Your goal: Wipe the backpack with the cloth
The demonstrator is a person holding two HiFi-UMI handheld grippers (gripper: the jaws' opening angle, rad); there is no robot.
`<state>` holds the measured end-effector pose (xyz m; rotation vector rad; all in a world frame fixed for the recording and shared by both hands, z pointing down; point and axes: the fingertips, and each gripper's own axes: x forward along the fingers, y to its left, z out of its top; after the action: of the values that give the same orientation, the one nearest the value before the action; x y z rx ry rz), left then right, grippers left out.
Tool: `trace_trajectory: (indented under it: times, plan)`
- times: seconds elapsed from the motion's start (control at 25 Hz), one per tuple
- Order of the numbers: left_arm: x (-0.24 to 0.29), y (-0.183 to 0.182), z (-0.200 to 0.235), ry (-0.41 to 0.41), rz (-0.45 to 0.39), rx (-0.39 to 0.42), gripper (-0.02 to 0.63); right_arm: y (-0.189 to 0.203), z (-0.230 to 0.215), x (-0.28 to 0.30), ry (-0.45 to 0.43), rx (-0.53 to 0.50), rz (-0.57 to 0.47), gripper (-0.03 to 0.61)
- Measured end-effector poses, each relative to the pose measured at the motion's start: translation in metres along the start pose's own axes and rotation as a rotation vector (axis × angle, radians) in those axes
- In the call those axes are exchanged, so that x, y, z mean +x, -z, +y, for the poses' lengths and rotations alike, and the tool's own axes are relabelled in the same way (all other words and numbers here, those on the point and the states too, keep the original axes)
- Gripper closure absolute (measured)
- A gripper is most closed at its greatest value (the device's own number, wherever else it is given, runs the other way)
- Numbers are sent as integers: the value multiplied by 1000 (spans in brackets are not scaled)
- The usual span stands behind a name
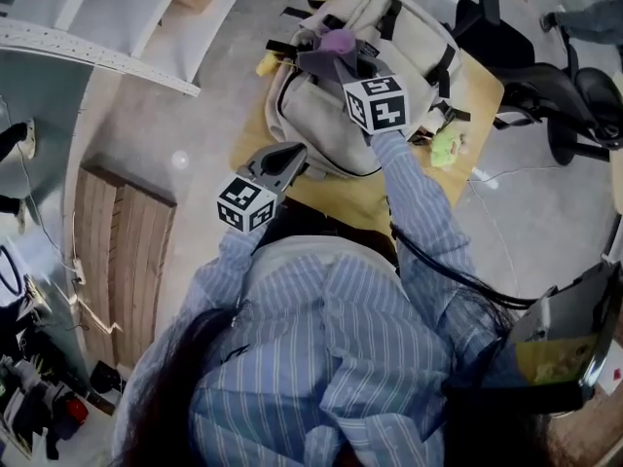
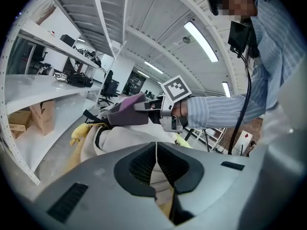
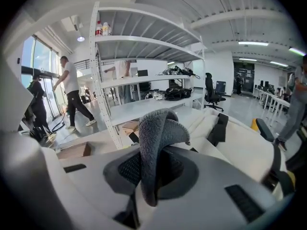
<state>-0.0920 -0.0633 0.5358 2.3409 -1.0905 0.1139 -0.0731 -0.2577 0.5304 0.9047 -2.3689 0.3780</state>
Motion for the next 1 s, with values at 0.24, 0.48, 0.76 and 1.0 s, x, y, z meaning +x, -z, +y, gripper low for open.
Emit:
trace_trajectory:
  times: [0.24,0.48,0.76,1.0]
  plan:
    - [14,-3,-7,36,3,18,601,28,-16,-43,13,47,3,537]
    - [25,-5,-20,65,12,37,601,66,-40,-94,56,100,25,537]
    - [38,-2,-40,91,22,42,601,119,-72,-155,128,174,67,537]
    - [47,-1,-56,110,28,49,601,160,-92,-202,193,231,105,537]
